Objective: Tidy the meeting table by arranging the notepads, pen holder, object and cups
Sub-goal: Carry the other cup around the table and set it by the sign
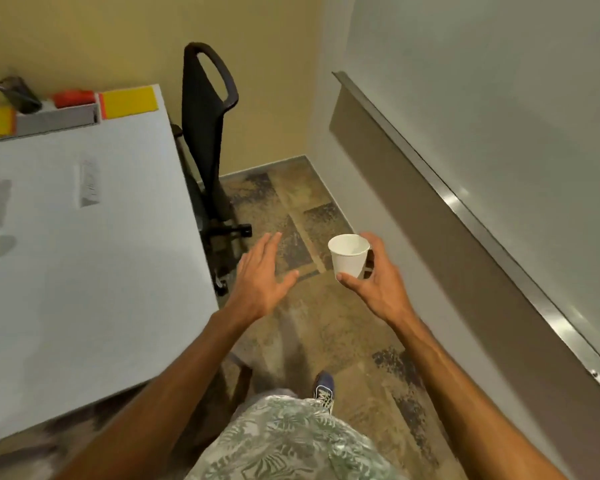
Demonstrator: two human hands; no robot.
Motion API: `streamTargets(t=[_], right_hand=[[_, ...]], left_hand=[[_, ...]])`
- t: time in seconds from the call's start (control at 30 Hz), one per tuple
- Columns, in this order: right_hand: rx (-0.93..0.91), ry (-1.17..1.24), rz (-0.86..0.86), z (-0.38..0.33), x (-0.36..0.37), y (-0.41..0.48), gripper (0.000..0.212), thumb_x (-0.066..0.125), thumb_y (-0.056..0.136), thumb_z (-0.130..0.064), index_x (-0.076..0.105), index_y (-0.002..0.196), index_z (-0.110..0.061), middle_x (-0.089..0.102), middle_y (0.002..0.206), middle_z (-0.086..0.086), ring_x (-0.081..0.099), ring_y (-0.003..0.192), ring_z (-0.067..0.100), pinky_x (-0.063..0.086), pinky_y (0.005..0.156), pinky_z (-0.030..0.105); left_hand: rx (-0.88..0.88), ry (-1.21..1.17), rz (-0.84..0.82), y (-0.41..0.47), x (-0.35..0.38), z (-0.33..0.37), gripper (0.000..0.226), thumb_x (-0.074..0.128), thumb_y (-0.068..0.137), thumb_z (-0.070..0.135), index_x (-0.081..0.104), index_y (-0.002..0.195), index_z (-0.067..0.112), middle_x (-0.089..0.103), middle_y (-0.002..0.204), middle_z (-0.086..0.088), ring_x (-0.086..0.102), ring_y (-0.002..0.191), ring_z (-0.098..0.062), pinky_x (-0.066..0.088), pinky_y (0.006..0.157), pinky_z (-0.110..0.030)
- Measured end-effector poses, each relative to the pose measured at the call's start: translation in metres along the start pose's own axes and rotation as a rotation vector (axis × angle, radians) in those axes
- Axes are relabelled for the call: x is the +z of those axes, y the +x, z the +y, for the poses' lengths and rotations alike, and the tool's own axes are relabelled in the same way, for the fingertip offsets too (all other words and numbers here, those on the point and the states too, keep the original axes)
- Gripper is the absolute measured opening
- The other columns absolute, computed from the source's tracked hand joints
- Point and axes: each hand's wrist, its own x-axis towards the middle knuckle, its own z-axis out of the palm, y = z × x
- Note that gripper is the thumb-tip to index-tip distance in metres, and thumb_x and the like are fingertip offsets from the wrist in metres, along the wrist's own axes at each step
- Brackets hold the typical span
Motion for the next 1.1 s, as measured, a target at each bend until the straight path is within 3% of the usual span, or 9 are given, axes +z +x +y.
streamTargets(t=[0.27, 0.4, 0.57, 0.8, 0.93, 1.07, 1.1], right_hand=[[-0.131, -0.024, -0.212, -0.017, 0.009, 0.121, 0.088, 0.085, 0.072, -0.029, 0.035, 0.145, -0.031, 0.058, 0.135, -0.002, 0.058, 0.114, 0.017, 0.051, 0.093, 0.032], [-0.230, -0.023, -0.346, -0.039, 0.050, 0.188, 0.088, 0.085, 0.073, -0.032, 0.034, 0.144, -0.033, 0.057, 0.136, -0.002, 0.056, 0.115, 0.015, 0.045, 0.088, 0.026], [-0.307, -0.002, -0.460, -0.069, 0.100, 0.246, 0.089, 0.083, 0.074, -0.034, 0.030, 0.145, -0.037, 0.054, 0.140, -0.006, 0.053, 0.117, 0.012, 0.045, 0.089, 0.029], [-0.416, -0.057, -0.658, -0.143, 0.188, 0.319, 0.090, 0.075, 0.074, -0.036, 0.022, 0.147, -0.036, 0.053, 0.135, -0.005, 0.051, 0.110, 0.014, 0.042, 0.086, 0.031], [-0.503, -0.057, -0.772, -0.174, 0.235, 0.337, 0.084, 0.075, 0.076, -0.032, 0.025, 0.144, -0.035, 0.051, 0.123, -0.013, 0.053, 0.108, 0.014, 0.044, 0.083, 0.026], [-0.614, -0.070, -0.900, -0.203, 0.291, 0.350, 0.086, 0.078, 0.078, -0.026, 0.027, 0.147, -0.027, 0.047, 0.130, -0.013, 0.050, 0.114, 0.010, 0.036, 0.081, 0.005], [-0.637, -0.068, -0.939, -0.210, 0.305, 0.352, 0.086, 0.078, 0.077, -0.024, 0.028, 0.147, -0.027, 0.046, 0.132, -0.011, 0.049, 0.115, 0.010, 0.037, 0.082, 0.005]], left_hand=[[-0.280, -0.044, 0.193, 0.052, -0.025, 0.003, 0.082, 0.061, 0.090, 0.051, 0.018, 0.156, 0.026, 0.018, 0.163, 0.001, 0.023, 0.149, -0.023, 0.027, 0.118, -0.052], [-0.438, -0.038, 0.287, 0.078, -0.042, -0.021, 0.082, 0.059, 0.090, 0.055, 0.016, 0.155, 0.030, 0.016, 0.164, 0.002, 0.023, 0.149, -0.024, 0.028, 0.118, -0.052], [-0.555, -0.050, 0.345, 0.104, -0.056, -0.056, 0.082, 0.055, 0.090, 0.059, 0.012, 0.155, 0.035, 0.010, 0.165, 0.004, 0.016, 0.151, -0.022, 0.017, 0.121, -0.046], [-0.707, -0.104, 0.499, 0.134, -0.113, -0.122, 0.080, 0.054, 0.093, 0.055, 0.013, 0.156, 0.028, 0.011, 0.165, -0.001, 0.014, 0.151, -0.023, 0.017, 0.122, -0.048], [-0.790, -0.123, 0.586, 0.131, -0.139, -0.154, 0.079, 0.054, 0.094, 0.052, 0.013, 0.156, 0.026, 0.009, 0.165, -0.002, 0.012, 0.151, -0.023, 0.015, 0.123, -0.045], [-0.880, -0.120, 0.700, 0.121, -0.162, -0.180, 0.080, 0.056, 0.094, 0.051, 0.014, 0.156, 0.025, 0.011, 0.165, -0.003, 0.014, 0.151, -0.023, 0.017, 0.122, -0.044], [-0.906, -0.125, 0.727, 0.117, -0.166, -0.186, 0.080, 0.056, 0.093, 0.050, 0.015, 0.156, 0.025, 0.012, 0.165, -0.003, 0.015, 0.151, -0.023, 0.017, 0.122, -0.044]])
